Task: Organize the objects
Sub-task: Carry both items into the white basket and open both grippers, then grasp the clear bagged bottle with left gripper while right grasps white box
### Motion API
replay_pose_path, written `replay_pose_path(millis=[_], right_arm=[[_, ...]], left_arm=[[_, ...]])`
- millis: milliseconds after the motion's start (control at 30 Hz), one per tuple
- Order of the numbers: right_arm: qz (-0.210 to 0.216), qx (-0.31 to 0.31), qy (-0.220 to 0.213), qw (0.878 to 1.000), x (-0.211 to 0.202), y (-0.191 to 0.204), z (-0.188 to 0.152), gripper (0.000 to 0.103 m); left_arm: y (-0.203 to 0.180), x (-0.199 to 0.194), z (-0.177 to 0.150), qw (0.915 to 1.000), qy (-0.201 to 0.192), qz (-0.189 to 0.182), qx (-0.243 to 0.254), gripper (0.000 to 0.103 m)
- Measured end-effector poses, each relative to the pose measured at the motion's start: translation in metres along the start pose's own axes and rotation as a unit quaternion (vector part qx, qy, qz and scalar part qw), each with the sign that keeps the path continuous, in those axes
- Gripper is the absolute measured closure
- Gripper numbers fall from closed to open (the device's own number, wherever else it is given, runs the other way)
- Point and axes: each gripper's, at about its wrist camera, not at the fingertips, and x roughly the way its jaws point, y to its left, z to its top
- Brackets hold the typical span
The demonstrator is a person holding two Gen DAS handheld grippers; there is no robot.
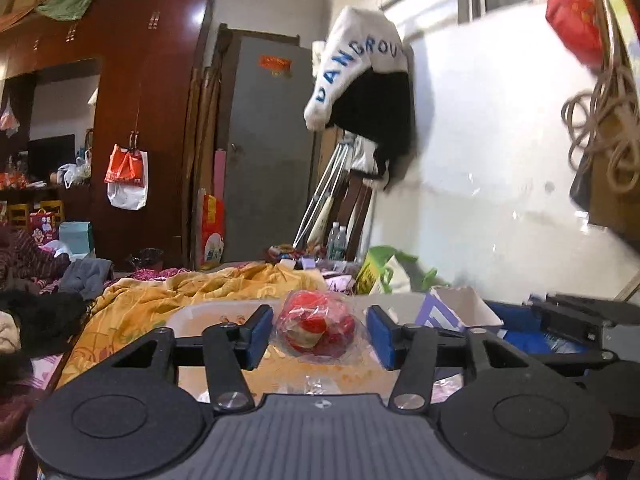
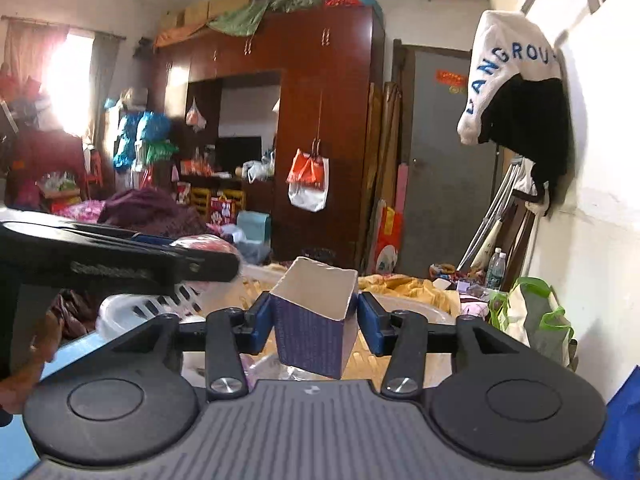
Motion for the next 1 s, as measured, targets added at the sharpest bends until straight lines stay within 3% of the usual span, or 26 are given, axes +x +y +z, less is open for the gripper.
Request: replay_pose_path(millis=[67, 100, 133, 167, 300, 533, 600, 667, 767, 1000], right_arm=[[-0.013, 0.0, -0.003, 1.0, -0.003, -0.001, -0.003, 0.036], [-0.015, 0.004, -0.021, 1.0, -0.011, -0.003, -0.006, 0.019], [-0.013, 0.007, -0.041, 0.999, -0.025, -0.004, -0.011, 0.005], [-0.007, 0.008, -0.059, 0.998, -0.037, -0.004, -0.014, 0.0], [-0.003, 0.031, -0.076, 0.997, -0.075, -0.005, -0.025, 0.0], [0.046, 0.07, 0.007, 0.996, -0.098, -0.002, -0.088, 0.0], [0.067, 0.097, 0.025, 0.993, -0.094, -0.01, -0.093, 0.002], [0.061, 0.107, 0.035, 0.992, -0.09, -0.013, -0.098, 0.006], [0.051, 0.117, 0.058, 0.99, -0.079, -0.017, -0.101, 0.015], [0.055, 0.096, 0.102, 0.989, -0.062, -0.002, -0.109, 0.014]], left_arm=[[0.003, 0.001, -0.006, 0.9999, -0.009, 0.004, -0.004, 0.023], [0.006, -0.003, -0.009, 0.9998, -0.016, 0.001, -0.012, 0.016], [0.009, -0.009, -0.012, 0.9995, -0.025, -0.005, -0.02, 0.015], [0.012, -0.017, -0.014, 0.9989, -0.036, -0.009, -0.028, 0.015], [0.017, -0.057, -0.03, 0.9976, -0.059, -0.01, -0.035, 0.015], [0.016, -0.13, -0.101, 0.9961, -0.079, -0.029, -0.028, 0.015], [0.017, -0.131, -0.113, 0.9974, -0.061, -0.02, -0.034, 0.015], [0.025, -0.123, -0.119, 0.9973, -0.042, -0.024, -0.056, 0.017], [0.032, -0.116, -0.128, 0.9967, -0.02, -0.031, -0.072, 0.029], [0.002, -0.127, -0.14, 0.9973, -0.016, -0.071, -0.001, 0.03]])
